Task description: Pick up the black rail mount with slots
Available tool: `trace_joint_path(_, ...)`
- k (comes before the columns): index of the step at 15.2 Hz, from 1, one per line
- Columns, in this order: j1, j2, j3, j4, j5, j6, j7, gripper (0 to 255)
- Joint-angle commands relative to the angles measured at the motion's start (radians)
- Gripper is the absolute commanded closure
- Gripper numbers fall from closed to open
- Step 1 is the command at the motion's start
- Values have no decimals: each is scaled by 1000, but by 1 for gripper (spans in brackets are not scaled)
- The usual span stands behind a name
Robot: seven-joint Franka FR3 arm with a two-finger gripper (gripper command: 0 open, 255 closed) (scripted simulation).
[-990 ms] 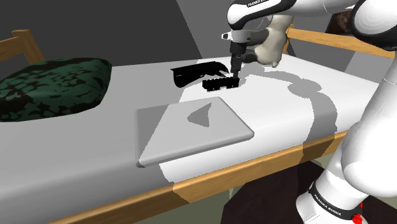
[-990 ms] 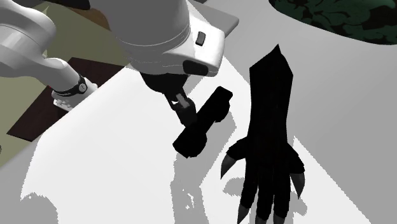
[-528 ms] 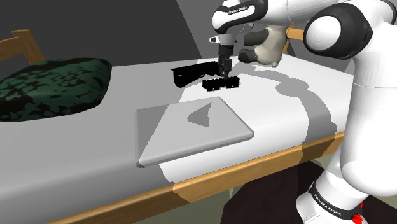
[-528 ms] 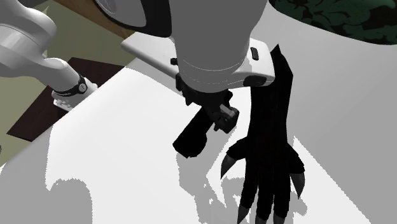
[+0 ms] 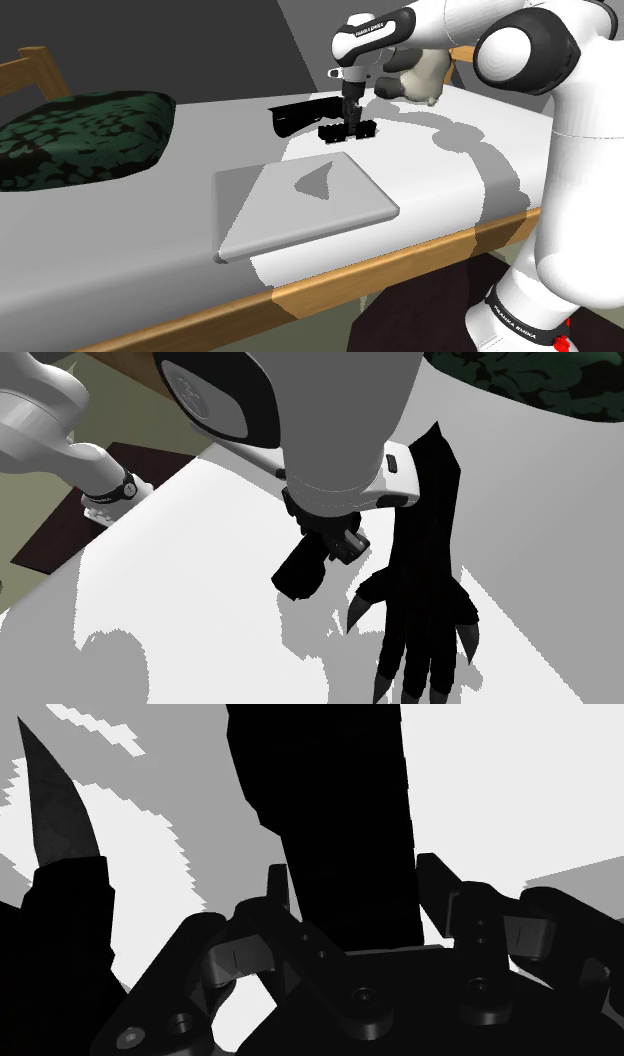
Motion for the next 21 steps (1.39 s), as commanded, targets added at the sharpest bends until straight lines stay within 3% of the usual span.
trace_joint_path(1, 0, 1, 0, -1, 0, 2, 0, 255)
trace_joint_path(9, 0, 0, 0, -2, 0, 3, -1, 255)
trace_joint_path(21, -8, -7, -5, 149, -6, -155, 11, 255)
